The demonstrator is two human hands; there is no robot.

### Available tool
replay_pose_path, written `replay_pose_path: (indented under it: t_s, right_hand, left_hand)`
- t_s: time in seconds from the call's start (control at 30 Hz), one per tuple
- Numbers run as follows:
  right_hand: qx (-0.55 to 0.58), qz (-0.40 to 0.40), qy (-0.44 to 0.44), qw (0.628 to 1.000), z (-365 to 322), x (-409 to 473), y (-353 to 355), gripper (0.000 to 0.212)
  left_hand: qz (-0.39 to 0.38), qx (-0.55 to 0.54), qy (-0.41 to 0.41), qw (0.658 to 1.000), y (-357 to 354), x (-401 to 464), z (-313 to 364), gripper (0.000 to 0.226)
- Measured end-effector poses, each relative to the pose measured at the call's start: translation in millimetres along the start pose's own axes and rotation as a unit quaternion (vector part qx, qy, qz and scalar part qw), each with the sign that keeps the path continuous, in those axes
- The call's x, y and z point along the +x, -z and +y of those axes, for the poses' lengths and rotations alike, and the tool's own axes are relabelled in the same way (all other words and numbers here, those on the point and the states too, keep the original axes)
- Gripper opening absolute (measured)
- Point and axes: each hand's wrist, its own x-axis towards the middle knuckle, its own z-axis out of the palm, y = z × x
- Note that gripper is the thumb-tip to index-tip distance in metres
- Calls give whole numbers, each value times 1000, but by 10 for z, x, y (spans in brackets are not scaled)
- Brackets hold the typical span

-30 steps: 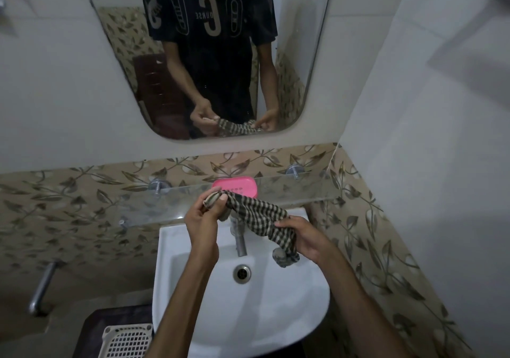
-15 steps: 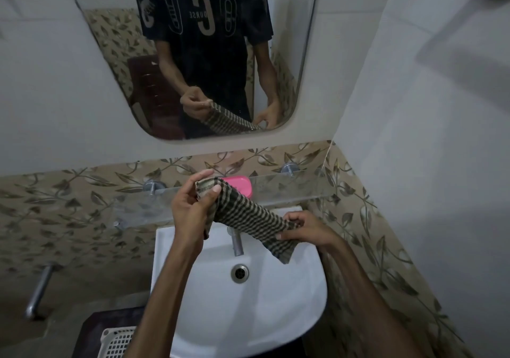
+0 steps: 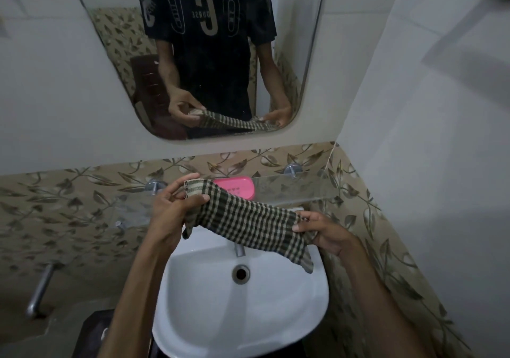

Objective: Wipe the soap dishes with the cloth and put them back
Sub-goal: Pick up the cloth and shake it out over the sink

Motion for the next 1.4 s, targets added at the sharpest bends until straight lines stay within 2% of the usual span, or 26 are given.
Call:
replay_pose_path:
  t_s: [0.17,0.27,0.4,0.47,0.57,0.67,0.8,0.93,0.97,1.03,1.13,1.2,1.4]
  right_hand:
    - [61,21,0,998,5,44,-38,40]
    - [55,62,1,997,-31,33,-111,52]
    - [90,79,29,992,-125,-44,-230,56]
    - [117,63,52,990,-184,-96,-276,57]
    - [134,9,64,989,-289,-181,-386,45]
    - [120,6,60,991,-381,-252,-493,42]
    - [98,10,98,990,-495,-311,-590,31]
    - [38,100,135,985,-549,-293,-698,13]
    - [24,99,151,983,-572,-295,-718,12]
    - [-23,74,190,979,-634,-328,-748,18]
    - [-108,103,209,966,-739,-336,-794,38]
    - [-111,125,206,964,-790,-292,-818,36]
    - [-47,184,183,965,-786,-185,-807,28]
  left_hand:
    - [11,80,50,995,209,99,-34,60]
    - [35,125,22,991,301,131,-47,60]
    - [64,148,-36,986,396,96,-95,63]
    - [79,138,-47,986,420,55,-143,63]
    - [112,103,-28,988,475,38,-247,57]
    - [148,87,-5,985,532,24,-354,45]
    - [186,72,-2,980,550,-79,-458,35]
    - [170,119,-9,978,533,-165,-530,24]
    - [170,128,-6,977,534,-179,-543,22]
    - [172,147,-3,974,537,-192,-573,21]
    - [165,161,-6,973,541,-163,-628,18]
    - [172,171,-17,970,527,-137,-650,23]
    - [190,128,-23,973,507,-95,-657,21]
